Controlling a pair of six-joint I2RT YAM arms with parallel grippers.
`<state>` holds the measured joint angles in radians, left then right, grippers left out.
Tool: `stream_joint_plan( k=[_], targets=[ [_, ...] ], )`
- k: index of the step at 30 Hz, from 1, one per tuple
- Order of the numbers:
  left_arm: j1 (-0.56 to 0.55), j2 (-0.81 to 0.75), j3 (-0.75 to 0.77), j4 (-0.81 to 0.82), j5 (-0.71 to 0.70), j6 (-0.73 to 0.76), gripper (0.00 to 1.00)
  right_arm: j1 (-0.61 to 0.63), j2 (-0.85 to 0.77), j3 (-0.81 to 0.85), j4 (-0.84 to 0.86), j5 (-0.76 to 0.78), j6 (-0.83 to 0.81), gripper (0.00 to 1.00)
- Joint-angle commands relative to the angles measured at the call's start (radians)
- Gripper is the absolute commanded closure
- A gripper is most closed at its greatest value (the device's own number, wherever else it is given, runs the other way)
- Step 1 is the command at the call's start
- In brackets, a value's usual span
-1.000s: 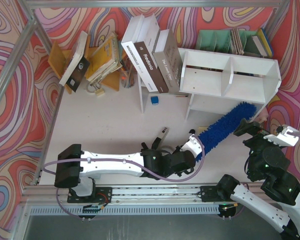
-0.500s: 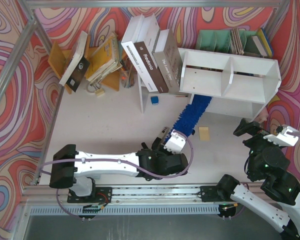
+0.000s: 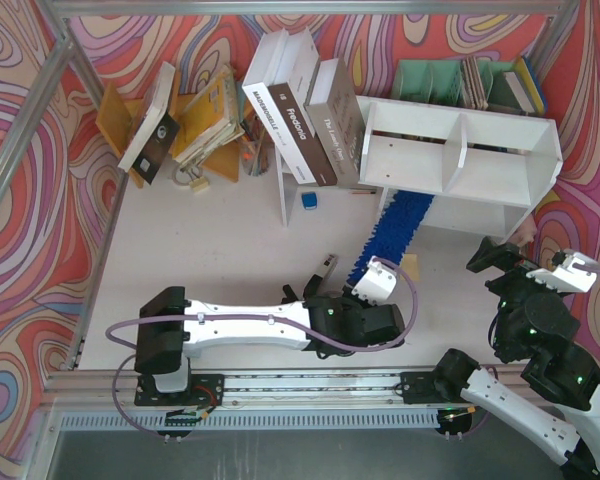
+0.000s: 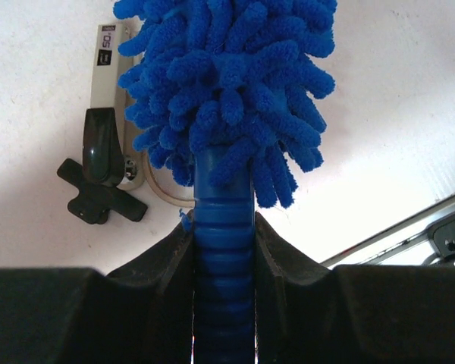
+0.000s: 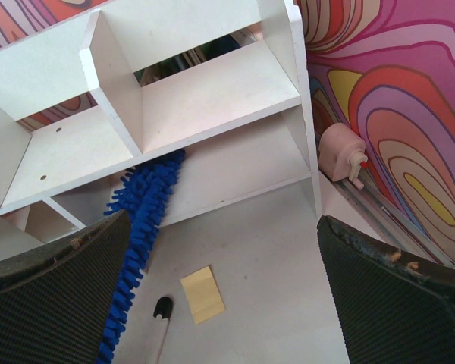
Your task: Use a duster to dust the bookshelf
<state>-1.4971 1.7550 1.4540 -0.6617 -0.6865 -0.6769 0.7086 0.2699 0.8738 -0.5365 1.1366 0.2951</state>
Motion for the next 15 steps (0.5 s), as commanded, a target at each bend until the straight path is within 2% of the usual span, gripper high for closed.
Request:
stream_joint_plan(
  k=[1, 5, 12, 15],
  targets=[
    [0.003, 0.021, 0.065, -0.043, -0.094, -0.022, 1.0, 0.008, -0.001, -0.008, 0.013, 0.015, -0.002, 0.01],
    [0.003, 0.022, 0.087, -0.097, -0.185, -0.087, 1.0, 0.008, -0.007, -0.008, 0.013, 0.014, -0.004, 0.01],
    [0.001, -0.001, 0.094, -0.015, -0.274, -0.032, 1.0, 0.008, -0.012, -0.009, 0.015, 0.013, -0.004, 0.01],
    [0.001, 0.02, 0.128, 0.029, -0.257, 0.018, 1.0, 0.008, -0.012, -0.008, 0.014, 0.014, -0.004, 0.01]
  ],
)
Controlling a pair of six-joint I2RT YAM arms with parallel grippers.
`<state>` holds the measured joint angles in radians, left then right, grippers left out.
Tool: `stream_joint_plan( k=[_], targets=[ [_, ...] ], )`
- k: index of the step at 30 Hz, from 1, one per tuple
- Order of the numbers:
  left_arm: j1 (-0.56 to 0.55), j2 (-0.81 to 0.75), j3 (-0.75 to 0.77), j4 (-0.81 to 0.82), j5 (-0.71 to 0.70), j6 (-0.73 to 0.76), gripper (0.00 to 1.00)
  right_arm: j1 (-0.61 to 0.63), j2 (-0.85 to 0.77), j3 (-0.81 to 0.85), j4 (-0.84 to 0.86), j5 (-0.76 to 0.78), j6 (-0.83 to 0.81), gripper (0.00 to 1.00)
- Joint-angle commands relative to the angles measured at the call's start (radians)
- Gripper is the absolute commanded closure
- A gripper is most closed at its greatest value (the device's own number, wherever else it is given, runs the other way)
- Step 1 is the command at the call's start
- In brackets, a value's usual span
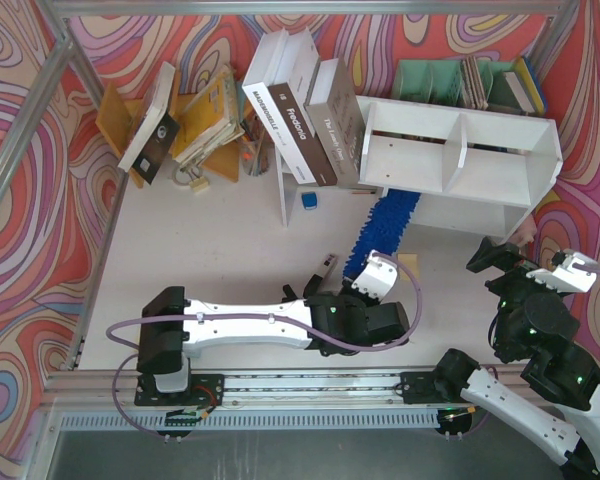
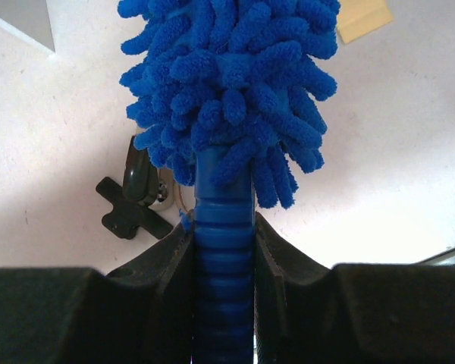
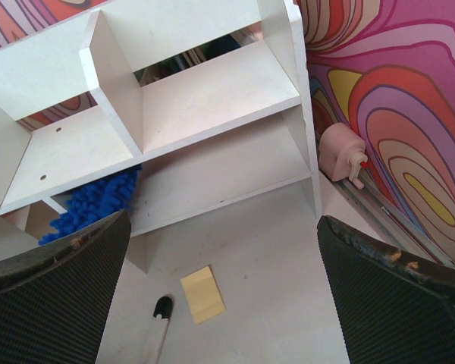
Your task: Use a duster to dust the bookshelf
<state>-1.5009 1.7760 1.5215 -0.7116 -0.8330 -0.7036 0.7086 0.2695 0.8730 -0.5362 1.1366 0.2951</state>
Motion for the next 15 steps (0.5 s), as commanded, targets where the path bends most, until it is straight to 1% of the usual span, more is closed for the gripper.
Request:
stream_joint_plan(
  k=[1, 5, 12, 15],
  targets=[
    [0.005, 0.012, 0.077, 0.091, -0.093, 0.056, 1.0, 0.008, -0.012, -0.008, 0.014, 0.013, -0.003, 0.01],
    [0.006, 0.068, 0.161, 0.102, -0.029, 0.1, 1.0, 0.007, -0.013, -0.008, 0.013, 0.014, -0.004, 0.01],
    [0.0, 0.128, 0.276, 0.097, 0.004, 0.137, 1.0, 0.008, -0.018, -0.01, 0.019, 0.015, -0.009, 0.01],
    [0.001, 0.16, 0.321, 0.074, 0.019, 0.13, 1.0, 0.008, -0.016, -0.011, 0.021, 0.014, -0.01, 0.01]
  ],
)
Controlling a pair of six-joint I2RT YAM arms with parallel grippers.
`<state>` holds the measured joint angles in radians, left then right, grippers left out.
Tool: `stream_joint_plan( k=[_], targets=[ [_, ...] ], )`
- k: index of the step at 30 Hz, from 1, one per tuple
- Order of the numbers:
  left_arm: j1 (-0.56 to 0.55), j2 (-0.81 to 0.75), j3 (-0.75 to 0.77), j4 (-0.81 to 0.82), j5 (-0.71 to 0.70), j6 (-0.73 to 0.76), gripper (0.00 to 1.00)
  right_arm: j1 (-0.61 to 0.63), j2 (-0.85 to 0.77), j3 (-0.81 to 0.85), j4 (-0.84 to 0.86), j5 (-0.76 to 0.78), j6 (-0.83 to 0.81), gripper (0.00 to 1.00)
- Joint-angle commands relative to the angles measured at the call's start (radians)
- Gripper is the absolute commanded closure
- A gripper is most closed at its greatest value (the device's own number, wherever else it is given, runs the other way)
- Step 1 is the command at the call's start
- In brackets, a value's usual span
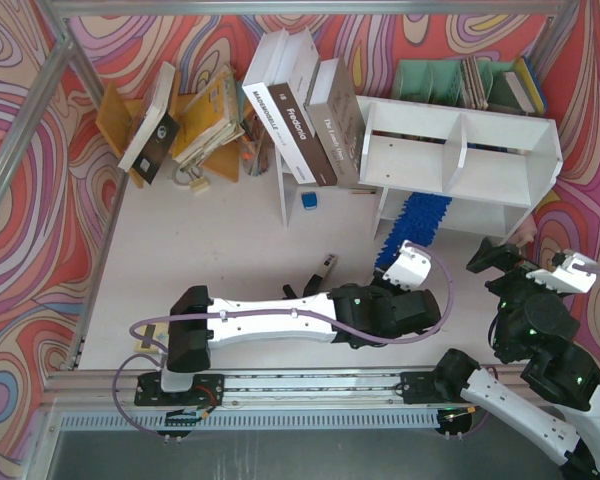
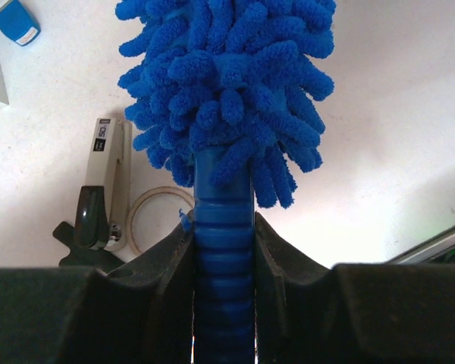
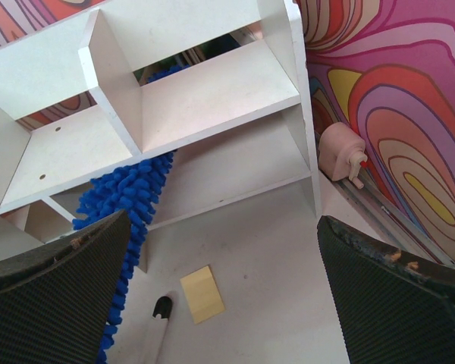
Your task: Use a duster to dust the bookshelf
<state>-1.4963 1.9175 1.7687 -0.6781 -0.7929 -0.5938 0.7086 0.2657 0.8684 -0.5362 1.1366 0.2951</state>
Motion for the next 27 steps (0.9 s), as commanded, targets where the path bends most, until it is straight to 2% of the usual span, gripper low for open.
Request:
stream_joint_plan(
  k=[1, 7, 13, 21, 27],
  targets=[
    [-0.004, 0.026, 0.086, 0.026, -0.022, 0.01, 1.0, 0.007, -0.013, -0.006, 0.02, 0.014, -0.009, 0.01],
    [-0.004, -0.01, 0.05, -0.065, -0.121, -0.082, 1.0, 0.008, -0.017, -0.007, 0.021, 0.014, -0.01, 0.01],
    [-0.004, -0.103, -0.088, -0.046, -0.23, -0.135, 1.0, 0.008, -0.023, -0.008, 0.021, 0.014, -0.012, 0.01],
    [0.009, -0.067, -0.124, -0.038, -0.134, -0.113, 1.0, 0.008, -0.02, -0.008, 0.021, 0.013, -0.01, 0.01],
    [0.033, -0.077, -0.21, -0.014, -0.019, -0.114, 1.0, 0.008, -0.017, -0.009, 0.021, 0.014, -0.01, 0.01]
  ],
)
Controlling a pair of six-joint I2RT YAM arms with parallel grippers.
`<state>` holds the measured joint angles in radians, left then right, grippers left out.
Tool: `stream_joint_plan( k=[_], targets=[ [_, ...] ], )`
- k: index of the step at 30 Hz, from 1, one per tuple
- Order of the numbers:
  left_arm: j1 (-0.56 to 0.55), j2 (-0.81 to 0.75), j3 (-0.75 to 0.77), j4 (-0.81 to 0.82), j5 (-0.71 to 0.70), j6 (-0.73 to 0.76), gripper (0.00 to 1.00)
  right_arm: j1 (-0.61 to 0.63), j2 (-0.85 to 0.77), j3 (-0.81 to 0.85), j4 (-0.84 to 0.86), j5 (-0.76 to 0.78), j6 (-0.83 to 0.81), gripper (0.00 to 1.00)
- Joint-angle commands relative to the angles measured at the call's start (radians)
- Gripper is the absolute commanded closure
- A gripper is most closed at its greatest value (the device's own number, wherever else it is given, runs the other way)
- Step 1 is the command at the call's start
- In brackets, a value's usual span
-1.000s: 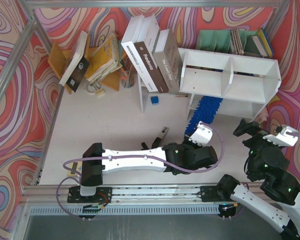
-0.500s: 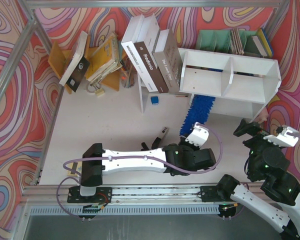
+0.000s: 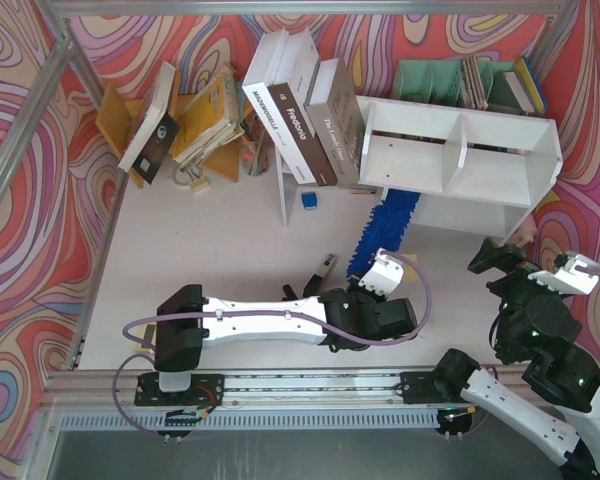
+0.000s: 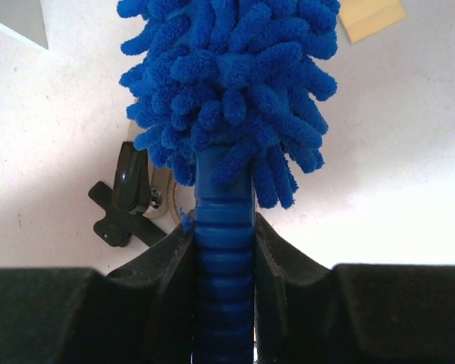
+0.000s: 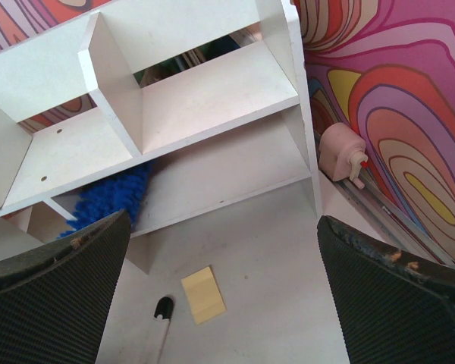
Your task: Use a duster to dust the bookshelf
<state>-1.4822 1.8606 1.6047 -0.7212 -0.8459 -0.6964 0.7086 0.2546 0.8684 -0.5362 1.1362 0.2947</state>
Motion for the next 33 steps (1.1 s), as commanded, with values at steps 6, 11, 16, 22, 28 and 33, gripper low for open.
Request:
stream_joint_plan(
  k=[6, 11, 16, 22, 28, 33],
  targets=[
    [0.02, -0.01, -0.083, 0.038, 0.123, 0.004, 1.0, 0.008, 0.005, -0.009, 0.027, 0.014, -0.014, 0.01],
    [0.013, -0.055, -0.152, 0.087, 0.128, 0.033, 1.0, 0.007, 0.006, -0.011, 0.029, 0.014, -0.017, 0.01],
    [-0.023, -0.13, -0.245, 0.184, 0.119, 0.12, 1.0, 0.008, 0.006, -0.012, 0.033, 0.016, -0.019, 0.01],
    [-0.085, -0.22, -0.349, 0.313, 0.098, 0.25, 1.0, 0.008, 0.012, -0.012, 0.034, 0.016, -0.02, 0.01],
    [-0.109, -0.296, -0.423, 0.433, 0.176, 0.377, 1.0, 0.008, 0.009, -0.01, 0.029, 0.017, -0.017, 0.01],
    [-0.109, -0.322, -0.463, 0.526, 0.29, 0.461, 1.0, 0.008, 0.005, -0.011, 0.028, 0.015, -0.017, 0.01]
  ],
)
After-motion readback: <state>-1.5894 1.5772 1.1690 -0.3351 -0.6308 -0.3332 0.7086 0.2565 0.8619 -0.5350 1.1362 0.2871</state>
